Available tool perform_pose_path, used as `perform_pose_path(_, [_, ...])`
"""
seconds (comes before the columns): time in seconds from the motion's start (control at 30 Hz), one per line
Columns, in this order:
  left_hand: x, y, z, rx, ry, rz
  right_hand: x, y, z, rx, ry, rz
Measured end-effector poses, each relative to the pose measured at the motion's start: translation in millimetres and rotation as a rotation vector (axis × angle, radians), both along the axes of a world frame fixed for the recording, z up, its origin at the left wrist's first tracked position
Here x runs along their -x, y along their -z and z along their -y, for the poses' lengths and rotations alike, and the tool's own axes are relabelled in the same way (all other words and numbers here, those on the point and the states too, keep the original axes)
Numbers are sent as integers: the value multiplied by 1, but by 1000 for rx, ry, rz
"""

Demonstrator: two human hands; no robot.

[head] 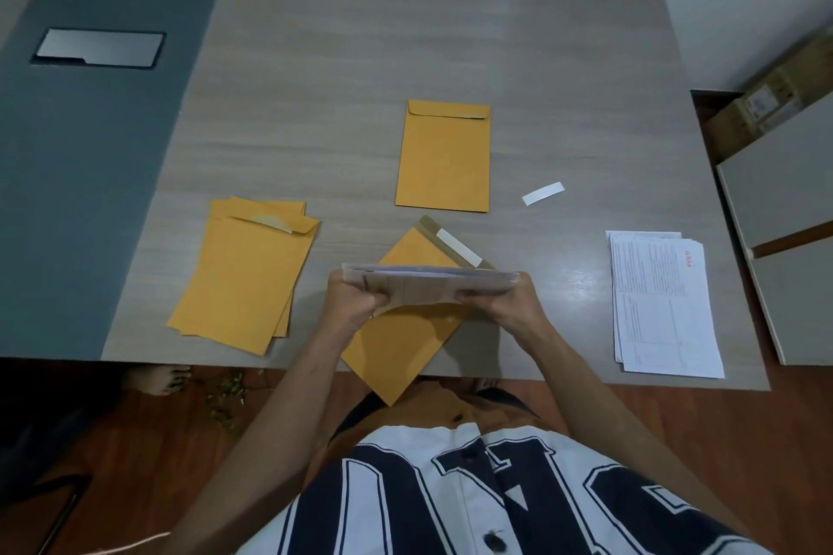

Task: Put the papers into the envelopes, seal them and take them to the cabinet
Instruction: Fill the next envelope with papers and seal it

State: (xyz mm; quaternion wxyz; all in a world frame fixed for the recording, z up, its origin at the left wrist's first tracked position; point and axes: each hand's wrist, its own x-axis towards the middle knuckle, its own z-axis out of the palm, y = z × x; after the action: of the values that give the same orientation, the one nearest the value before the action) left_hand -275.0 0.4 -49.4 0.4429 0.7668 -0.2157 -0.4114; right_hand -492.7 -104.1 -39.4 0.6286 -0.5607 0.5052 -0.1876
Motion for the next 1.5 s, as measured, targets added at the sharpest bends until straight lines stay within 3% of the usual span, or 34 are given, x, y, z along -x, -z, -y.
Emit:
perform_pose_path(0.17, [0, -11, 11, 90, -78, 37, -2, -2, 3, -47, 47, 64])
perform_pose_path(0.3, [-1, -16, 19, 230, 44, 74, 1, -1, 15, -18, 46, 71])
perform_pose_path(0.7, [9, 12, 20, -25, -65, 163, 1, 6, 23, -42, 24, -104])
perform_pose_path(0.87, [13, 9, 47, -100, 82, 271, 28, -5, 56, 7, 123, -181])
perform_pose_path(1.07, [37, 15, 58, -472, 679, 742, 58, -20, 98, 134, 208, -288])
perform_pose_path(1.33, [26, 16, 72, -543, 849, 1021, 61, -28, 105, 213, 148, -337])
perform_pose_path(1.5, [21, 9, 81, -543, 969, 1098, 61, -31, 103, 242, 117, -371])
